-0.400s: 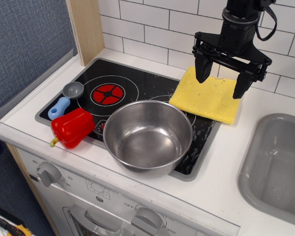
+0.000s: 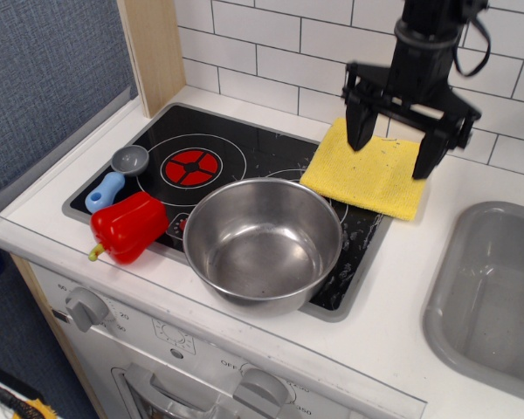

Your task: Move the spoon to the left of the yellow cloth.

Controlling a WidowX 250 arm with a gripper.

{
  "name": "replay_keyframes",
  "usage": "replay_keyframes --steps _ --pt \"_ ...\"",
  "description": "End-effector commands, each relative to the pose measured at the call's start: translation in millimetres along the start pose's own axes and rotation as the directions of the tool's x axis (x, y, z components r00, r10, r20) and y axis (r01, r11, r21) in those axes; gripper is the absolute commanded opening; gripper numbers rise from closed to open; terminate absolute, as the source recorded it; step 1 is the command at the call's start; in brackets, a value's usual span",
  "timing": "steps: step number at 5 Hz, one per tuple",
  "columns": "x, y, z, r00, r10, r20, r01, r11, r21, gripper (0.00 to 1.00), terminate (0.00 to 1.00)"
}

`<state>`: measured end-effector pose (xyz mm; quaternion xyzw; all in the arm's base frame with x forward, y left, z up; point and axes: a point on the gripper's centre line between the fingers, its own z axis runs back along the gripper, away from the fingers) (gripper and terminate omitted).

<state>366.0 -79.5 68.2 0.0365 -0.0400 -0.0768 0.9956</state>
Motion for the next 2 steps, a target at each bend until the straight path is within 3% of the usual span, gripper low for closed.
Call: replay_keyframes --steps 1,2 --pt "-5 85 26 0.983 0.166 0.072 -0.169 0.985 0.026 1.0 0.0" --pt "-31 132 32 0.964 0.254 0.078 -0.258 0.965 0.04 1.0 0.0"
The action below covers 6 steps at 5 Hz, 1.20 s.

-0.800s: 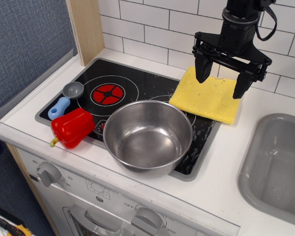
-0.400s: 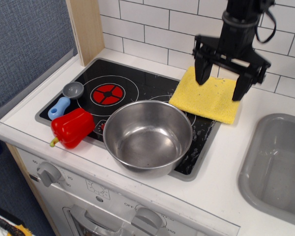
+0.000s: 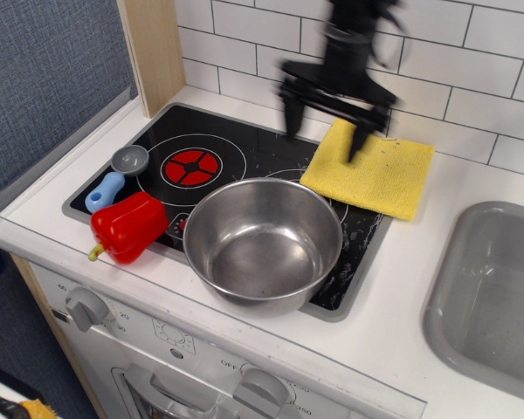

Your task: Move the spoon to the left of the yellow cloth.

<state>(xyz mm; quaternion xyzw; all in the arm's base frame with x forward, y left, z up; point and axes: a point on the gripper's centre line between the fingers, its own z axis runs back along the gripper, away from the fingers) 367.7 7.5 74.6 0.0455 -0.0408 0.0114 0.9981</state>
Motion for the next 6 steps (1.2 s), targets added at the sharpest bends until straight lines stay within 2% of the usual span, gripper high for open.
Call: replay_keyframes --steps 1,2,3,6 --pt "-48 99 19 0.989 0.143 0.047 -0.143 0.99 0.0 1.0 0.0" --pt "-82 127 -2 0.992 0.127 0.008 -0.127 0.992 -0.016 1.0 0.0" --pt "-97 143 -15 0.996 0.081 -0.027 -0.081 0.997 -0.013 1.0 0.0" --pt "-97 159 -33 0.99 0.109 -0.088 -0.106 0.994 0.039 1.0 0.0"
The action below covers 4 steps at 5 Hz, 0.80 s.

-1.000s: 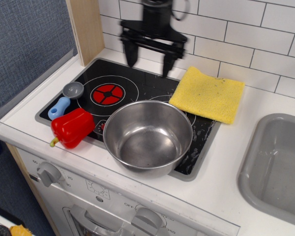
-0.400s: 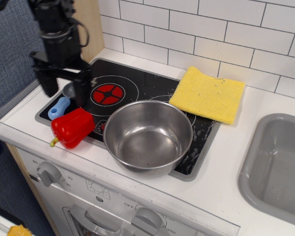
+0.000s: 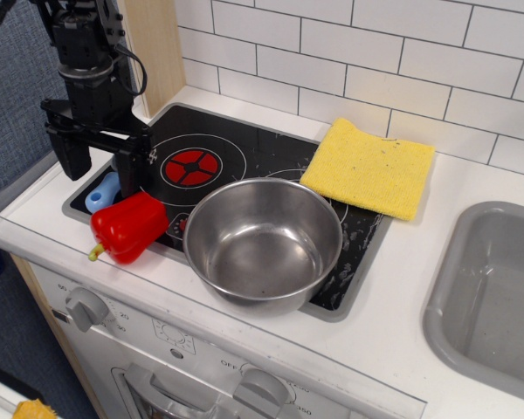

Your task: Move the spoon to the left of the yellow cloth.

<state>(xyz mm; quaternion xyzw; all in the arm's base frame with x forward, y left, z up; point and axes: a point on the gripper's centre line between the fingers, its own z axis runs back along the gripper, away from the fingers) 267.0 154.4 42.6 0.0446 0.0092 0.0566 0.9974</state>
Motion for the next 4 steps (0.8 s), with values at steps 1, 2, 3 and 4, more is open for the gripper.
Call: replay_keyframes --steps 1,2,3,4 --pt "1 17 -8 0.999 0.037 -0.012 -0.037 0.999 0.032 1.0 0.0" --pt "-1 20 -18 0.998 0.052 -0.035 -0.051 0.998 0.031 1.0 0.0" --pt "-3 19 -23 0.998 0.053 -0.047 -0.052 0.998 0.023 1.0 0.0" --pt "-4 18 -23 0.998 0.05 -0.036 -0.049 0.999 0.02 0.0 0.0"
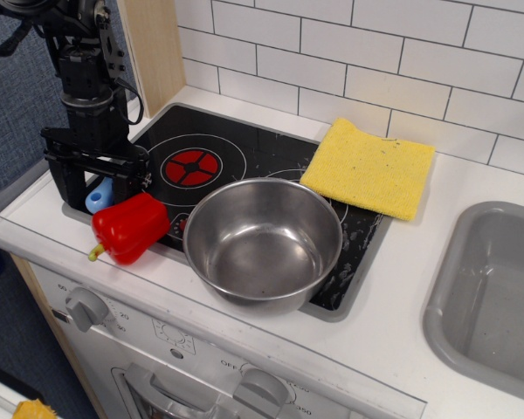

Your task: Move the spoon to the left of the yellow cloth.

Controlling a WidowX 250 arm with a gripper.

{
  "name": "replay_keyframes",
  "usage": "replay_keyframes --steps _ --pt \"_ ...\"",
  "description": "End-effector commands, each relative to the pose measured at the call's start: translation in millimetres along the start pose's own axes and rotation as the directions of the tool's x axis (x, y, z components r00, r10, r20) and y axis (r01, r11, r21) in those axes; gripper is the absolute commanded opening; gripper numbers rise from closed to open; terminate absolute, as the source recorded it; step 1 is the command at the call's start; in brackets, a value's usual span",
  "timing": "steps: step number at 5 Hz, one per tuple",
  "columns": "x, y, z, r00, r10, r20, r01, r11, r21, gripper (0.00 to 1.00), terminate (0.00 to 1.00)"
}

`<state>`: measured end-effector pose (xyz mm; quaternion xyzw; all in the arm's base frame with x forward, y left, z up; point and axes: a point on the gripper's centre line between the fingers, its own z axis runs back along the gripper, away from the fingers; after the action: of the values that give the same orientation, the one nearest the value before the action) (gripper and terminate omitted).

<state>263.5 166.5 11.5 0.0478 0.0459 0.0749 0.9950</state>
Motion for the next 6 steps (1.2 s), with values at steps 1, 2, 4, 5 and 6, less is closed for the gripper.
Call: replay_keyframes --steps 1,2,4,5,6 --pt "-3 9 10 0.999 0.019 0.043 -0.02 1.0 0.007 0.0 0.0" --pt "-3 10 20 0.998 0.034 0.049 -0.035 0.999 0.019 0.0 0.0" --pt "33 -30 82 0.987 0.16 0.006 -0.161 0.986 0.035 0.0 0.0" --pt "55 -58 91 0.989 0.146 0.028 -0.146 0.989 0.019 0.0 0.0" --pt "73 -88 86 0.994 0.106 0.031 -0.107 0.994 0.02 0.0 0.0"
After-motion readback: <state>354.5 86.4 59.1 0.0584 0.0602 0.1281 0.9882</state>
